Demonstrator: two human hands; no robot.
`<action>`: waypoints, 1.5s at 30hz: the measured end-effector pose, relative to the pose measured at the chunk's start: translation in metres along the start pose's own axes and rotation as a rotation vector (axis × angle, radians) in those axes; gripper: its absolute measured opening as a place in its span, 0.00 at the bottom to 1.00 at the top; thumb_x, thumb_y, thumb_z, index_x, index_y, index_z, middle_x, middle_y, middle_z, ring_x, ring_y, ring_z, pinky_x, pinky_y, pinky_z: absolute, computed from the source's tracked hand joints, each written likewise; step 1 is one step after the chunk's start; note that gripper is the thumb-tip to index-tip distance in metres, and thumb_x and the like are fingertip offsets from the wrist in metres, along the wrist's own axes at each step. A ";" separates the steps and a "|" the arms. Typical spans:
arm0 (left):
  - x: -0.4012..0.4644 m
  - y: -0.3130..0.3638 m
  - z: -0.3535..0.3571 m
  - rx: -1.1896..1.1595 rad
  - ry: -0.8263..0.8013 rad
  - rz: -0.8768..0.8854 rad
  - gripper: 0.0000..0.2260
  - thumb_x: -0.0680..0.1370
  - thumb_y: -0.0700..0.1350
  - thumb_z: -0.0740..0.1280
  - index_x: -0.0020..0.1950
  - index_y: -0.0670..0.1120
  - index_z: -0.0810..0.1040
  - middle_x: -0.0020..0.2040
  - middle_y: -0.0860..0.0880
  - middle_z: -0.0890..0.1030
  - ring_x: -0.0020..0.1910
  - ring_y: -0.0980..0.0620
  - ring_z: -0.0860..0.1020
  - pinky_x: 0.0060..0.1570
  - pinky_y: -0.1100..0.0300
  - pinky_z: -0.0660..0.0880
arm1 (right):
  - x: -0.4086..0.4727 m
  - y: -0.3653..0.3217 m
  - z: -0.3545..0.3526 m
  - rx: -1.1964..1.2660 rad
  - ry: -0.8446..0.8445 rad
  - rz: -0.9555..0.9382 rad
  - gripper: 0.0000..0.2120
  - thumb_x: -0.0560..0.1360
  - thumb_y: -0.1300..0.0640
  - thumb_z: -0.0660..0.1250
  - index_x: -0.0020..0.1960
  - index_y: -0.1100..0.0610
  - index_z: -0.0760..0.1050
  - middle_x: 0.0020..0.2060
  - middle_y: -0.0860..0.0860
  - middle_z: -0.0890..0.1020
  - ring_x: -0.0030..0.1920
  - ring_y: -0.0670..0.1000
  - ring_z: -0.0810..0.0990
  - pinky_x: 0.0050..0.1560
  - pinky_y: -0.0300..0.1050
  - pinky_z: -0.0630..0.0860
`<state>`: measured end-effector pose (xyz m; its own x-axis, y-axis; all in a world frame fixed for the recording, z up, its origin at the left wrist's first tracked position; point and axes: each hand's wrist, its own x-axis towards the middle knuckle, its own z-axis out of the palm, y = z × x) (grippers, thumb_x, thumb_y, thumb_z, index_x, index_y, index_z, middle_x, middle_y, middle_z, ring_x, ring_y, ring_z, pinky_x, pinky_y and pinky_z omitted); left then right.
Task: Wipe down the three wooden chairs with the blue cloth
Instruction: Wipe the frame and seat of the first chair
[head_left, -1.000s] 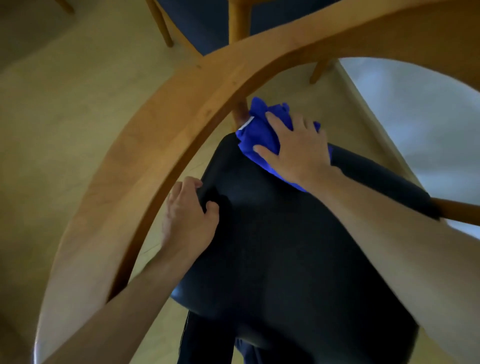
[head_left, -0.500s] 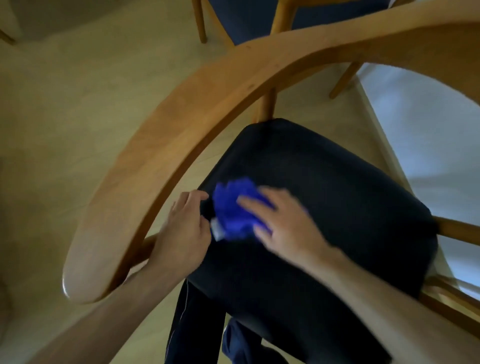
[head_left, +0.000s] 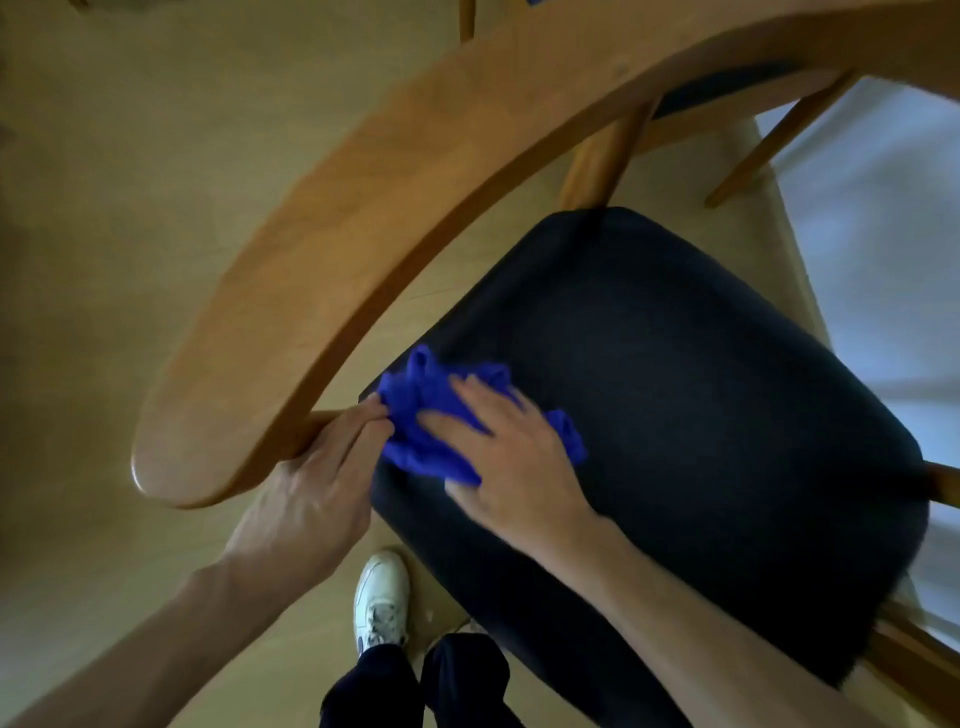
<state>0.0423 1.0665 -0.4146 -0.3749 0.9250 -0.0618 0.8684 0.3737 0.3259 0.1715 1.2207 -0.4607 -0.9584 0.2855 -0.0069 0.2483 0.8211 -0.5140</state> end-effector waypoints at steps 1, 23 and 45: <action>0.000 -0.001 0.001 0.000 -0.016 0.015 0.17 0.73 0.32 0.55 0.57 0.33 0.78 0.62 0.36 0.76 0.59 0.38 0.78 0.58 0.44 0.76 | -0.013 -0.006 -0.003 0.010 -0.082 -0.114 0.25 0.69 0.49 0.64 0.66 0.48 0.76 0.68 0.56 0.75 0.69 0.57 0.72 0.68 0.58 0.69; 0.002 0.004 0.000 -0.288 0.075 -0.024 0.21 0.76 0.38 0.55 0.70 0.41 0.67 0.72 0.42 0.68 0.70 0.46 0.69 0.62 0.44 0.73 | 0.006 0.044 -0.071 0.018 -0.134 -0.072 0.32 0.72 0.55 0.72 0.73 0.45 0.65 0.73 0.53 0.68 0.72 0.54 0.67 0.73 0.55 0.62; -0.003 -0.003 0.004 -0.409 -0.012 -0.028 0.23 0.78 0.47 0.59 0.73 0.44 0.66 0.73 0.47 0.68 0.72 0.54 0.67 0.66 0.51 0.70 | -0.027 0.069 -0.092 0.007 0.111 0.197 0.26 0.72 0.52 0.64 0.71 0.50 0.71 0.69 0.49 0.71 0.71 0.51 0.68 0.70 0.44 0.63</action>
<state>0.0422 1.0630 -0.4186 -0.3905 0.9166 -0.0860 0.6564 0.3427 0.6721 0.2278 1.3153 -0.4176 -0.8703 0.4924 -0.0137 0.4273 0.7408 -0.5183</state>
